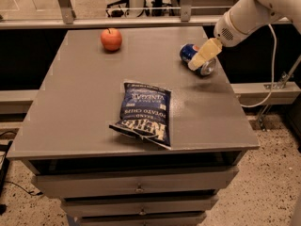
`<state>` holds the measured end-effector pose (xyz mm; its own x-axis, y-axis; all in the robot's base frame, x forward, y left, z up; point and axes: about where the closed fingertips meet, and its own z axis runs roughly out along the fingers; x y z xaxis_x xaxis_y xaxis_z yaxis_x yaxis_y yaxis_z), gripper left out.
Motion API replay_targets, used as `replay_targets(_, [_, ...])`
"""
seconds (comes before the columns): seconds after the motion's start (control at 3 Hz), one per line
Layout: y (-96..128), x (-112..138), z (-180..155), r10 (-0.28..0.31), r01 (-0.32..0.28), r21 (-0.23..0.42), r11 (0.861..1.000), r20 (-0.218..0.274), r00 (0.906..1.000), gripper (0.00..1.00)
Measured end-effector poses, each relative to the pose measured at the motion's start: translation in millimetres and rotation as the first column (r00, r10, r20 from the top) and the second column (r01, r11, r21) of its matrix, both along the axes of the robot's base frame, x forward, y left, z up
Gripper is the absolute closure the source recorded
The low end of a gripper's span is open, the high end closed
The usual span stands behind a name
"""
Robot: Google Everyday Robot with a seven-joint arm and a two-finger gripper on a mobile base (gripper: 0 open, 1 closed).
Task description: Pick pepsi can
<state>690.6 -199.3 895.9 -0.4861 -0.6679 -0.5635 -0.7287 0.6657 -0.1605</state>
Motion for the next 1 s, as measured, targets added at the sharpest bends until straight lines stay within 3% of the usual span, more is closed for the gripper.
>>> replay_targets(0.33, [0, 14, -21, -0.042, 0.043, 0.018, 0.999, -0.041, 0.9983, 0.00])
replay_targets(0.67, [5, 15, -40, -0.053, 0.055, 0.030, 0.998, -0.082, 0.9952, 0.15])
replay_targets(1.0, [6, 11, -47, -0.054, 0.059, 0.042, 0.997, -0.102, 0.9933, 0.36])
